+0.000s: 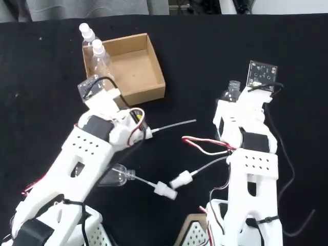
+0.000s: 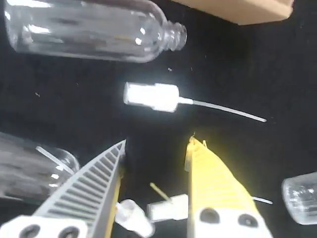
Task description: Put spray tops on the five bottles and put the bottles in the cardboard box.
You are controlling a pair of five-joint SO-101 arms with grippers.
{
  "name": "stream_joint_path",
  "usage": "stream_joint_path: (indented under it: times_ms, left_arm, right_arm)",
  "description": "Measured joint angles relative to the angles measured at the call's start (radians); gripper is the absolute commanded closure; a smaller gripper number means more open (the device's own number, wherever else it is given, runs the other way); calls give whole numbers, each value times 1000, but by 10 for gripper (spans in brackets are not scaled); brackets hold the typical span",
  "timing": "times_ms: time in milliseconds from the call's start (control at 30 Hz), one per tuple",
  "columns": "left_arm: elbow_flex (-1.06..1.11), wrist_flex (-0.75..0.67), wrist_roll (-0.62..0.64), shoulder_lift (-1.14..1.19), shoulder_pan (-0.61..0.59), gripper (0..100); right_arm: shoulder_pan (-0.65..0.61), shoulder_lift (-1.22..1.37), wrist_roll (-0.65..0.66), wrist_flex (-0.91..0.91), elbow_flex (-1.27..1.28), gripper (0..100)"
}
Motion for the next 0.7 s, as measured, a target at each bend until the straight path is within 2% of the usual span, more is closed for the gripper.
stream_joint_path:
  times_ms: [333, 533, 700]
  left_arm:
    - [-2, -52, 94, 9, 40, 819]
    - [-61, -52, 97, 184, 55, 819]
    - [-133, -52, 152, 307, 55, 817]
  right_arm:
    - [0, 0, 0, 0, 0, 913]
    - [0, 0, 0, 0, 0, 913]
    - [0, 0, 0, 0, 0, 913]
